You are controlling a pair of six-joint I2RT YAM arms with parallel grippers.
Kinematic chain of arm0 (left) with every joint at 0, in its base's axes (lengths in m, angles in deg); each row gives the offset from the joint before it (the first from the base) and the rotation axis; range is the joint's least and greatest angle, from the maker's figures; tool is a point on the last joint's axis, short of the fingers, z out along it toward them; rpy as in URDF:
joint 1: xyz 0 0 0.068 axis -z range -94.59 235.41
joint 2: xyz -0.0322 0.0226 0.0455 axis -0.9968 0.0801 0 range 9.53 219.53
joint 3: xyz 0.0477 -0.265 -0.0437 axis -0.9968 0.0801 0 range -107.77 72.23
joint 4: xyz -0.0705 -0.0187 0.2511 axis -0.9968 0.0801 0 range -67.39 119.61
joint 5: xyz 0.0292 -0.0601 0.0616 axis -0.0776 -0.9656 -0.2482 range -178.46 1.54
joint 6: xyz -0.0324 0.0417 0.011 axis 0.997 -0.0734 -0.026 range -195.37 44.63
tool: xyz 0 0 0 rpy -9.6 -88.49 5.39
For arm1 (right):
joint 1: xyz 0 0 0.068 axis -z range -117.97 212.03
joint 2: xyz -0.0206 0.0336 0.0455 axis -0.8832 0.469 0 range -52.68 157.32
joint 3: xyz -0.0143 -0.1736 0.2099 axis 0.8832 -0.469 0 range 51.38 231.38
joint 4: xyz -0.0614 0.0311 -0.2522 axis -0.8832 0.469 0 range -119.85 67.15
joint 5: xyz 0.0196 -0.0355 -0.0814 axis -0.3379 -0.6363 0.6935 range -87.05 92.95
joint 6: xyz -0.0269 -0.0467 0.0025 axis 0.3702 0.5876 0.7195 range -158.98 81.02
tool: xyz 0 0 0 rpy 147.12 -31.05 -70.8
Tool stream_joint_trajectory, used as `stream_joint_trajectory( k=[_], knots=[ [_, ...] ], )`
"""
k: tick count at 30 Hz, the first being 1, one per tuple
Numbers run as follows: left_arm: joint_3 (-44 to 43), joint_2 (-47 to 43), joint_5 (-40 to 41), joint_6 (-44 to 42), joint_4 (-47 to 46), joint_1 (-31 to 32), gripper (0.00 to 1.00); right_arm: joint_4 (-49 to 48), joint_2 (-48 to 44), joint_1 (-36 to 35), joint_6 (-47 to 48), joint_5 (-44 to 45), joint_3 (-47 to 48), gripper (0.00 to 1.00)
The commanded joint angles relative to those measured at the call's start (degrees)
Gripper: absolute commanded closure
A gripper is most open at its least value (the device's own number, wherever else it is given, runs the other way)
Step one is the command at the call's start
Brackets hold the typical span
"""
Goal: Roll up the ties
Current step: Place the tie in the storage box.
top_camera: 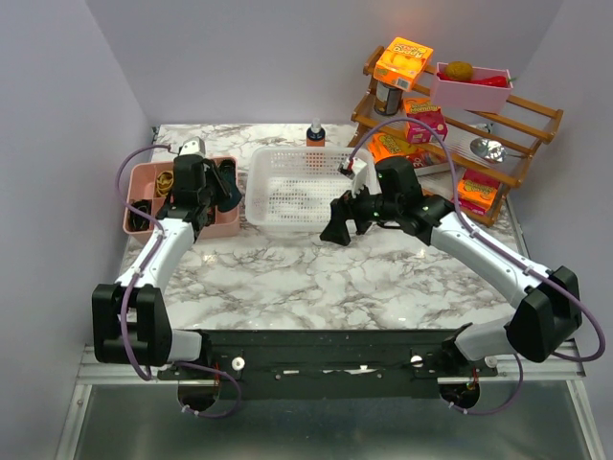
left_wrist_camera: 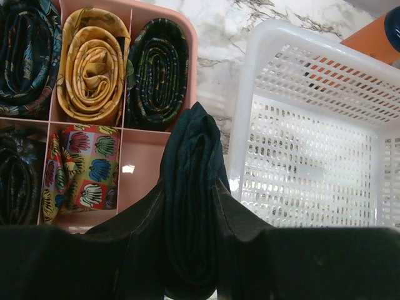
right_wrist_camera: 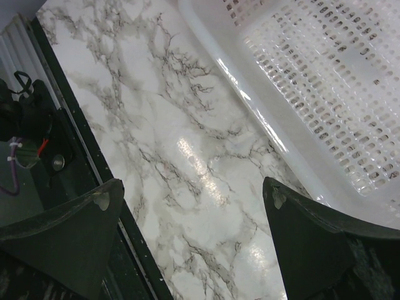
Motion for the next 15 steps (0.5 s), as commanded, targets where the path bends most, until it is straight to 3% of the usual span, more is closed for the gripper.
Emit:
stream_joint_trajectory(
  k=[1, 15],
  knots=[
    [0.54, 0.59, 1.94, 0.37, -0.91, -0.65, 1.00, -0.83, 0.94, -0.24, -0.25, -1.53, -0.63, 0.00],
    [1.42, 5.25, 4.75, -0.24, -2.66, -1.44, 1.00, -0.47, 2.00, -0.24, -0.07, -1.88, -0.89, 0.00]
  ],
)
